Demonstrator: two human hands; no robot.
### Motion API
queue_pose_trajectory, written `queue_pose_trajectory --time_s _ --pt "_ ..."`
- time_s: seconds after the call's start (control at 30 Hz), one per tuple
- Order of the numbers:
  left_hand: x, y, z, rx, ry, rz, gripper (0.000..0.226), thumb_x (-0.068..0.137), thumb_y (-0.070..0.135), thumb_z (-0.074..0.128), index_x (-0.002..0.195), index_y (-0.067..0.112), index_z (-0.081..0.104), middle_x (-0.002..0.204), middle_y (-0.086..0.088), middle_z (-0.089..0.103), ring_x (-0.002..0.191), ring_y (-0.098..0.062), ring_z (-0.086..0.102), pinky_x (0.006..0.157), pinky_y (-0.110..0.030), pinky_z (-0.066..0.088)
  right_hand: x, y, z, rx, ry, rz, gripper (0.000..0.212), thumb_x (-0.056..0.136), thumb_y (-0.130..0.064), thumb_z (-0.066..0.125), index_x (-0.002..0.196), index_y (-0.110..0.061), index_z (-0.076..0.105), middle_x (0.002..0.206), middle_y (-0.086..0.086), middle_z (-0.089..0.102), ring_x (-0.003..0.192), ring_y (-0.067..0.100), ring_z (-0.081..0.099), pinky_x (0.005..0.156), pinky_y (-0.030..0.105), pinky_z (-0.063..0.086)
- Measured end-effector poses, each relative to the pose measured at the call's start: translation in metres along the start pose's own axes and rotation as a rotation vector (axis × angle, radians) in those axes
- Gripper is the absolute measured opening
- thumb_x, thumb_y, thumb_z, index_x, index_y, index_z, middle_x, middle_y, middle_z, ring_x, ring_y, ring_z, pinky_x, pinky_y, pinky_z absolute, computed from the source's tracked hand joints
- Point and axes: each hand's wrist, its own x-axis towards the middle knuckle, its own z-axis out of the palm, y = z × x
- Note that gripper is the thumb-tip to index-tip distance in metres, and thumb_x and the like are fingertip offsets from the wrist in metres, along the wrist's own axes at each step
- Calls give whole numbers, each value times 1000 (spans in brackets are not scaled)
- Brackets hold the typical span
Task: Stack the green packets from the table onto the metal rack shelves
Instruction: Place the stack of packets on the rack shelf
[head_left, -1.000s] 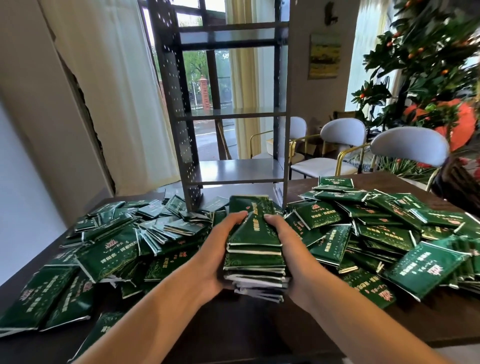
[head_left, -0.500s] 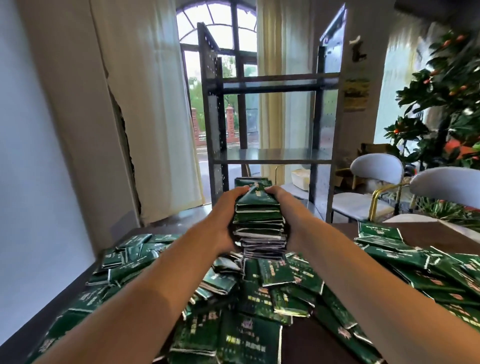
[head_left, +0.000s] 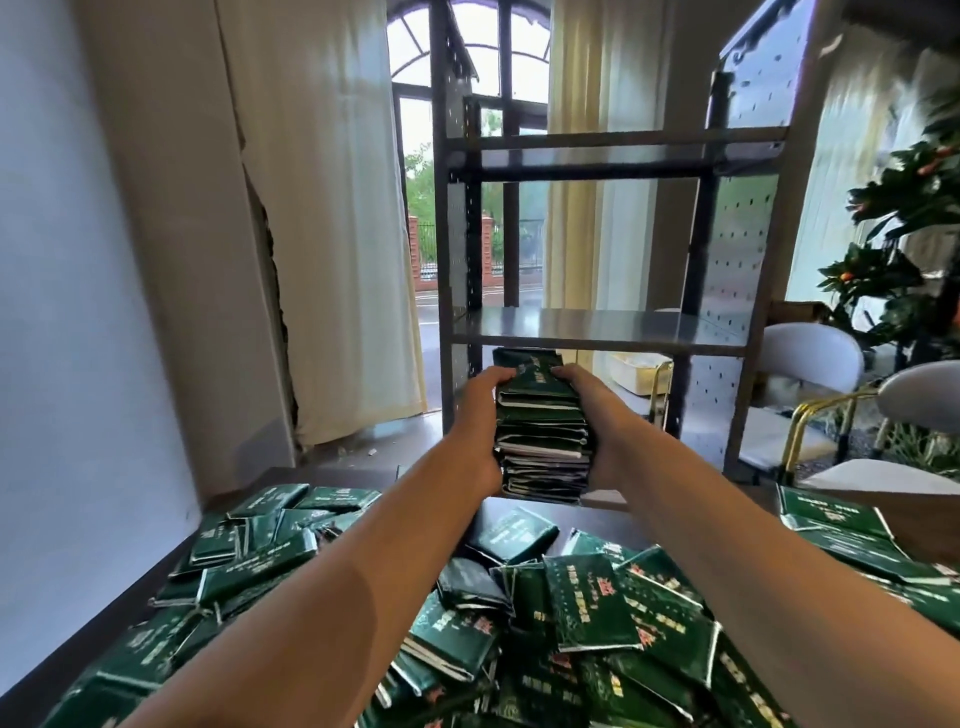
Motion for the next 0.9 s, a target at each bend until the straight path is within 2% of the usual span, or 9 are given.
queue_pose_trajectory --time_s 0.17,0.27,0.37,0.47,0.57,0.63,0.77,0.83,0.9 --pt "24 3 -8 -111 47 -10 37 80 40 62 99 12 74 93 -17 70 85 -36 66 80 -41 53 26 -1 5 -42 -9 58 54 86 -60 56 94 -10 75 93 17 75 83 33 70 86 39 54" --pt "33 4 -9 -176 109 8 46 77 43 61 108 12 74 109 -20 72 92 -38 66 89 -47 53 39 -4 7 -80 -19 78 53 88 -59 55 90 -10 74 91 16 75 84 32 70 88 39 53" --pt "40 0 -8 -234 181 59 58 79 50 56 118 10 74 119 -22 71 97 -40 67 96 -53 51 56 -4 6 -79 -11 87 57 82 -63 60 101 -11 75 103 15 75 98 35 69 104 45 48" --pt "39 -12 -2 -321 251 115 57 84 55 52 112 11 76 105 -20 75 89 -39 71 85 -47 57 63 -6 3 -127 4 80 62 78 -63 63 113 -12 74 108 14 75 102 35 70 103 47 49" --pt "30 -22 4 -365 217 190 53 97 53 42 95 12 75 77 -13 75 65 -30 71 67 -33 56 68 -5 3 -147 36 82 66 72 -64 66 115 -13 72 110 15 75 102 36 71 100 47 50" --pt "25 -28 6 -402 186 229 54 100 54 39 91 14 74 74 -11 75 61 -28 71 66 -33 56 74 -5 2 -159 40 75 69 70 -64 67 118 -14 72 110 15 75 100 35 71 96 47 52" --pt "13 -47 3 -267 315 303 59 93 62 42 127 21 67 121 -8 72 108 -30 69 101 -49 52 63 -7 17 -156 25 26 53 82 -59 62 109 -13 69 106 14 73 88 31 70 72 34 56" --pt "6 -61 -1 -151 377 289 73 86 68 39 145 27 49 143 1 57 127 -24 57 113 -46 40 62 -8 28 -153 55 -32 60 79 -59 65 120 -14 63 131 15 64 107 32 63 92 44 54" --pt "0 -68 -5 -48 434 281 76 81 73 37 142 29 49 141 0 57 126 -25 56 112 -48 40 62 -10 37 -196 62 -129 54 92 -53 57 130 -15 57 145 16 53 121 31 56 109 47 44"
